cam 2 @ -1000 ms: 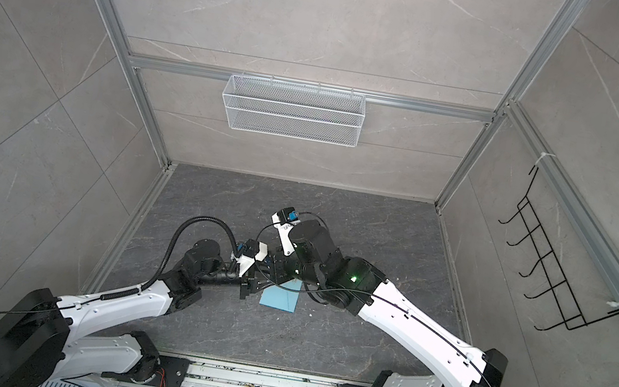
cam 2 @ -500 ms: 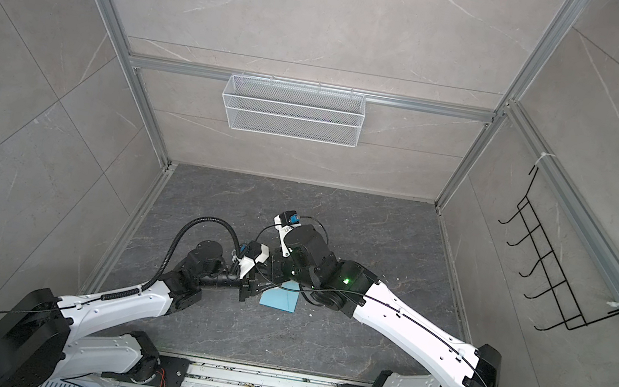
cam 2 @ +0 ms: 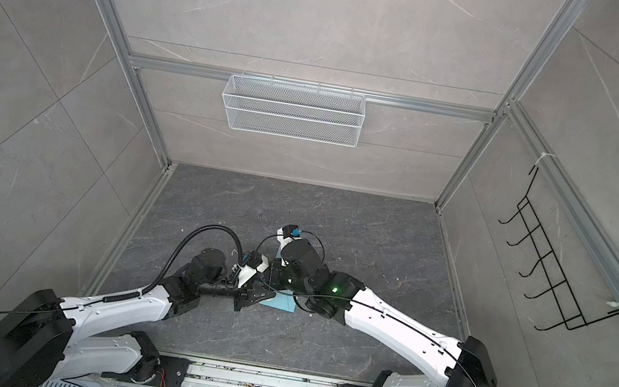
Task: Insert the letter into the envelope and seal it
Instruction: 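Lower the capped glue stick with the left gripper while the right gripper withdraws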
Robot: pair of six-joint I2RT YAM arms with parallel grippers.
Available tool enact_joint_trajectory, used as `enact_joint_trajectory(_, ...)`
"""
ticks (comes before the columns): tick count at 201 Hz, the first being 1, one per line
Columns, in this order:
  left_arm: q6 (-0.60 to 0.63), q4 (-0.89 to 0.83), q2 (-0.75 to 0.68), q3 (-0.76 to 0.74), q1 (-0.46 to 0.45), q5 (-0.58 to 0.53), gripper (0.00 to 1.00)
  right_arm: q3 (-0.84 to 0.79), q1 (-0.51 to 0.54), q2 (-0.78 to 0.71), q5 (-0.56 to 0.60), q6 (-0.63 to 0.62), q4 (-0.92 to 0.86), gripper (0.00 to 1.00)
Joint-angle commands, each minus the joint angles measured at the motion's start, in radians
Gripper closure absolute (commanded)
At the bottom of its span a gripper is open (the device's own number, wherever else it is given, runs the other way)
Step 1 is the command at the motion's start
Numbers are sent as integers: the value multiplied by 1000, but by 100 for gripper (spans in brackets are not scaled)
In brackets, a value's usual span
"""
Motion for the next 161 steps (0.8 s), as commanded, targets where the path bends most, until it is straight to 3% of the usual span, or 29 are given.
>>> enact_joint_trajectory(1, 14, 351, -91, 86, 13, -7, 100, -97, 13, 65, -82, 49, -231, 100)
enact_joint_trajectory(60, -13, 307, -77, 93, 22, -30, 100, -99, 25, 54, -102, 53, -163, 100)
enact_joint_trajectory(98, -62, -9, -47, 132, 22, -120, 100, 26, 25, -113, 119, -83, -200, 100)
enact_joint_trajectory(138, -144, -359, -1, 211, 32, -339, 100, 64, 21, -203, 396, -229, -231, 77)
enact_joint_trajectory(161, -182, -530, 103, 300, 68, -372, 100, 25, 14, -228, 551, -312, -205, 58)
